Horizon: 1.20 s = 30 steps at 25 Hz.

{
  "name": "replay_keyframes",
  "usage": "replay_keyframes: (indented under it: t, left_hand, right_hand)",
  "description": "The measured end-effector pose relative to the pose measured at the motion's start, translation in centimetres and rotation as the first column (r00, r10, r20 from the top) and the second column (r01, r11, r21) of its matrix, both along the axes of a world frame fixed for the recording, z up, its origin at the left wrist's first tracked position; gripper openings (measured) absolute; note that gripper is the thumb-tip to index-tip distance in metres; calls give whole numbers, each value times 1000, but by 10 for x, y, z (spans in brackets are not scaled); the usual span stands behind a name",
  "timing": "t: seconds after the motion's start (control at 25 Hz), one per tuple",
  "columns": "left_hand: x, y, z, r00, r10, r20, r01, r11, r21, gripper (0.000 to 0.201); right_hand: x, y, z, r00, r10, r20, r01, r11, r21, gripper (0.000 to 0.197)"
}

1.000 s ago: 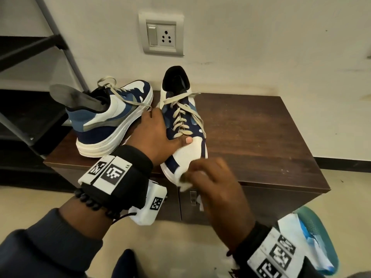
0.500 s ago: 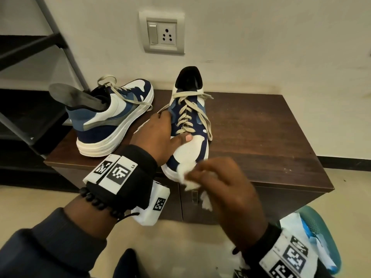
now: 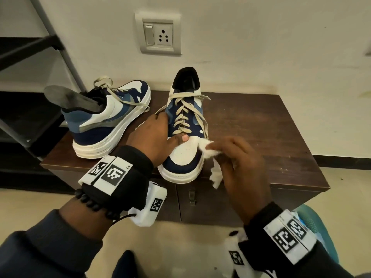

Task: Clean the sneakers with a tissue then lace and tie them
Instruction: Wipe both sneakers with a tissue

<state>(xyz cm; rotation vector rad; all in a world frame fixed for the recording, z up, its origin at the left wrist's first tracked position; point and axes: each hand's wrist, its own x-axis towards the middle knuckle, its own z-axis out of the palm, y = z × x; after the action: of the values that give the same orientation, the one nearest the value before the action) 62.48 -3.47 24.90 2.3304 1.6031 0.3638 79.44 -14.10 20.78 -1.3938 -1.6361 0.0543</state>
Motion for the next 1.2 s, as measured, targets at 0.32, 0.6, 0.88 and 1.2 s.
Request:
replay_keyframes:
  t: [0.32, 0.6, 0.88, 1.2]
  left_hand:
    - [1, -3, 6, 996, 2, -87, -1, 1000, 9, 62]
    - [0, -8, 3, 997, 5, -82, -3, 1000, 22, 61]
    - [0, -8, 6, 995, -4, -96, 7, 1000, 26, 61]
    - [-2, -6, 5, 997, -14, -79, 16, 1000, 24, 63]
  right_hand:
    - [-6, -25, -12, 991, 130, 20, -130, 991, -16, 16]
    - [-14, -3, -24, 993, 25, 116, -26, 1000, 2, 16]
    - [-9, 18, 9, 994, -74, -81, 72, 997, -28, 24]
    - [-8, 10, 7, 995, -96, -32, 91, 989, -117, 18]
